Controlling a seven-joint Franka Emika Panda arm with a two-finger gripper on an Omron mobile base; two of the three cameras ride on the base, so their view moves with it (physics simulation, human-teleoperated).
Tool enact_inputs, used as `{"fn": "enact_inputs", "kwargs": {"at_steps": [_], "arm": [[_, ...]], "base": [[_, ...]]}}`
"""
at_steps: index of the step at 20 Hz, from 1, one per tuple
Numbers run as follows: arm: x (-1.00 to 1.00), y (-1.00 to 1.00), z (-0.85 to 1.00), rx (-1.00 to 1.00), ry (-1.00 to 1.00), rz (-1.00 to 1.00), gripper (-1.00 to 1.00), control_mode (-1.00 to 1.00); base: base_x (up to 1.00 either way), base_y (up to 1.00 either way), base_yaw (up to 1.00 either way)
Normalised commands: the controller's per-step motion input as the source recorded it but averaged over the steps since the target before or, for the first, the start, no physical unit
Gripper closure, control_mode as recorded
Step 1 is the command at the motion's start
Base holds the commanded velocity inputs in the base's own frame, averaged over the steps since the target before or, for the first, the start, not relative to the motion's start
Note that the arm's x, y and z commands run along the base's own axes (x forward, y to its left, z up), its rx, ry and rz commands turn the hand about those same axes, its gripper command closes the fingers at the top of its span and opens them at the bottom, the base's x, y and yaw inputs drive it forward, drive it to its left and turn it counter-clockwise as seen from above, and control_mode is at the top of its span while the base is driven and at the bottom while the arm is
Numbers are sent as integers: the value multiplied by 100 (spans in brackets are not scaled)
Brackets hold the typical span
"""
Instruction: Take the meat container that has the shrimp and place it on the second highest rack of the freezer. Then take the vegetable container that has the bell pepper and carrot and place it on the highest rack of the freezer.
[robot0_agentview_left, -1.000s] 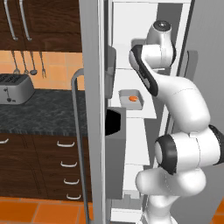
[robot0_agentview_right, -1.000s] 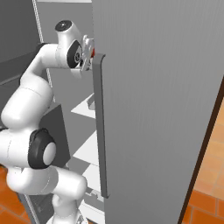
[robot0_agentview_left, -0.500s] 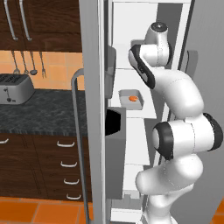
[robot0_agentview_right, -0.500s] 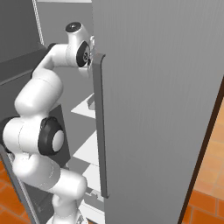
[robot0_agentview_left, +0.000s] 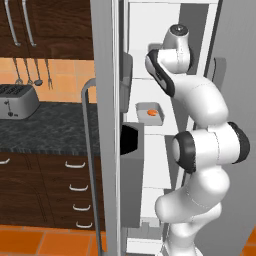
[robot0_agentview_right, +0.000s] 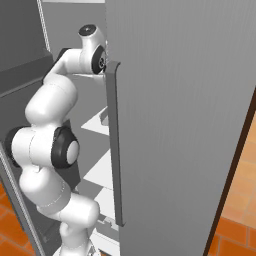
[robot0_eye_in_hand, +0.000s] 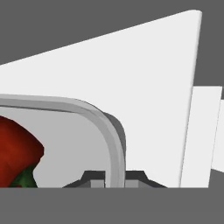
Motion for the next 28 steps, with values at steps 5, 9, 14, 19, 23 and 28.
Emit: {"fn": "enact_inputs", "kwargs": {"at_steps": [5,9,14,19,23,28], "arm": [[3,0,-8,0,0,0,100,-100],[0,0,-41,0,0,0,100,-100],[0,0,0,0,0,0,100,-100],[0,0,0,0,0,0,-100,-100],[0,0,0,0,0,0,-100,-100],[0,0,0,0,0,0,-100,-100]], "base": [[0,0,0],[0,0,0],[0,0,0],[0,0,0],[0,0,0],[0,0,0]]}}
